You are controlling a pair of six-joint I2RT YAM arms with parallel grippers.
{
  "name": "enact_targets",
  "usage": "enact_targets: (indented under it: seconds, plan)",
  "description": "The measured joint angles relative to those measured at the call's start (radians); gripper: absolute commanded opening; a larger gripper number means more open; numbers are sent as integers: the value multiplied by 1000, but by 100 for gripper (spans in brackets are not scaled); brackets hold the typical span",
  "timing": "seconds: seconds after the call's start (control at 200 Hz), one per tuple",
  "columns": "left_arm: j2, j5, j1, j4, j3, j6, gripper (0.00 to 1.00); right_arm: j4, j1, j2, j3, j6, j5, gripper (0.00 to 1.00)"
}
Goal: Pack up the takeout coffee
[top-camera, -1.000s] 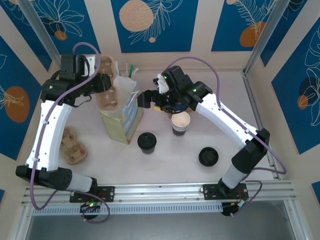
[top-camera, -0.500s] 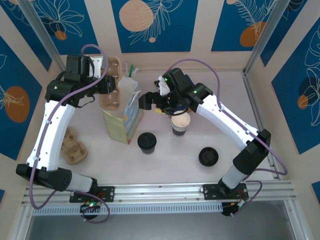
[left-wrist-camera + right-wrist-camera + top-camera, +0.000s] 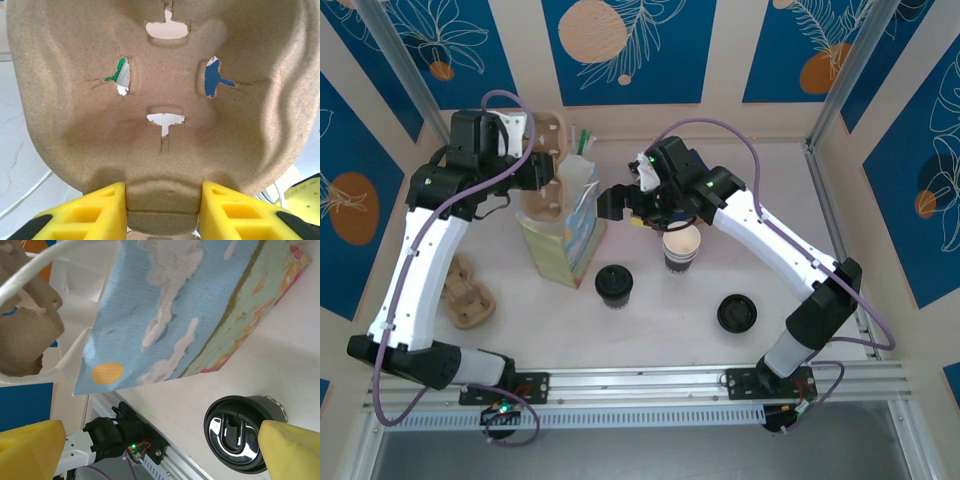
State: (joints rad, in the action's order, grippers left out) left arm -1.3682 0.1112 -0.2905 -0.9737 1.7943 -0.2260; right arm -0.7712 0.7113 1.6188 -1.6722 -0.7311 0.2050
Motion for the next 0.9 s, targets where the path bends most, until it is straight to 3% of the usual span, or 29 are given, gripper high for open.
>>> enact_targets:
  seconds: [0.9]
  plan:
    - [-16, -34, 0, 54, -119, 152, 36, 34, 0, -66, 66, -3, -19, 99]
